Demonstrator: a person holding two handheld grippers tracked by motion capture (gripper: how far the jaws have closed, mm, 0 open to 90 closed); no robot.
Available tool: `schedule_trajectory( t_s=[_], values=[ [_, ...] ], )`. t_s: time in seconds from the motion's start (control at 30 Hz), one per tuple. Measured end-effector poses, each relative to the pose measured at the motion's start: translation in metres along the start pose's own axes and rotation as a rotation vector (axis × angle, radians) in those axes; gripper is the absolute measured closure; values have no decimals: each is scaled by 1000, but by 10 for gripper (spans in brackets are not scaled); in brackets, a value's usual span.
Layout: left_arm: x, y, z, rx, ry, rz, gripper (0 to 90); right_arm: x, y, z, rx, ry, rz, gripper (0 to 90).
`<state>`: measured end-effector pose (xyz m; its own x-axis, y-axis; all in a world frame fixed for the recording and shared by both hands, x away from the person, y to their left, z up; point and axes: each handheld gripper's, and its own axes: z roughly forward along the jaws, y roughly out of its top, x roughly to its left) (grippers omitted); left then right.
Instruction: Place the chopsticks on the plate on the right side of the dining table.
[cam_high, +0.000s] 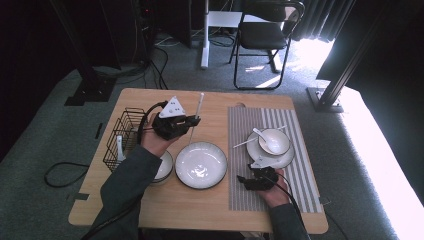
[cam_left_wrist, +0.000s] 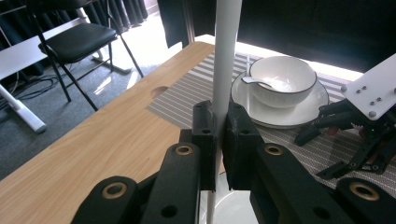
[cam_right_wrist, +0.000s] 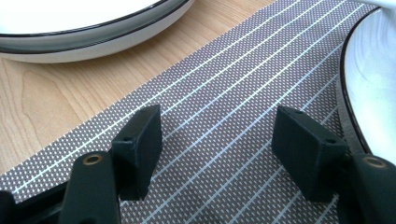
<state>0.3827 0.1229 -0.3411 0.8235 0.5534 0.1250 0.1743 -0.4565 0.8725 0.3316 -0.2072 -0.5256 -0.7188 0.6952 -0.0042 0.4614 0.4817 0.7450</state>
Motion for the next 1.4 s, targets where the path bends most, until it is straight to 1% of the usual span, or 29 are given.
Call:
schedule_trajectory(
  t_s=[0.13,0.27,0.43,0.67,0.87,1.1,1.27,1.4],
  values=[
    [-1,0,3,1,-7,3,849,2,0,-1,-3,-1,3,370],
    [-3,0,6,-3,-18,3,849,4,2,-3,-4,-17,-3,390],
    [-4,1,10,-5,-29,2,849,5,5,-7,-16,-17,-11,391],
    [-6,0,17,-3,-44,0,849,6,8,-9,-28,-12,-5,399],
    [-8,1,22,-4,-53,0,849,7,10,-10,-40,-7,-3,440],
    [-11,2,29,-4,-65,1,849,7,11,-11,-48,-28,4,507],
    [-14,4,35,-5,-78,6,849,8,14,-12,-60,-25,2,538],
    [-17,5,38,-7,-90,14,849,11,19,-12,-68,-17,6,547]
  ],
)
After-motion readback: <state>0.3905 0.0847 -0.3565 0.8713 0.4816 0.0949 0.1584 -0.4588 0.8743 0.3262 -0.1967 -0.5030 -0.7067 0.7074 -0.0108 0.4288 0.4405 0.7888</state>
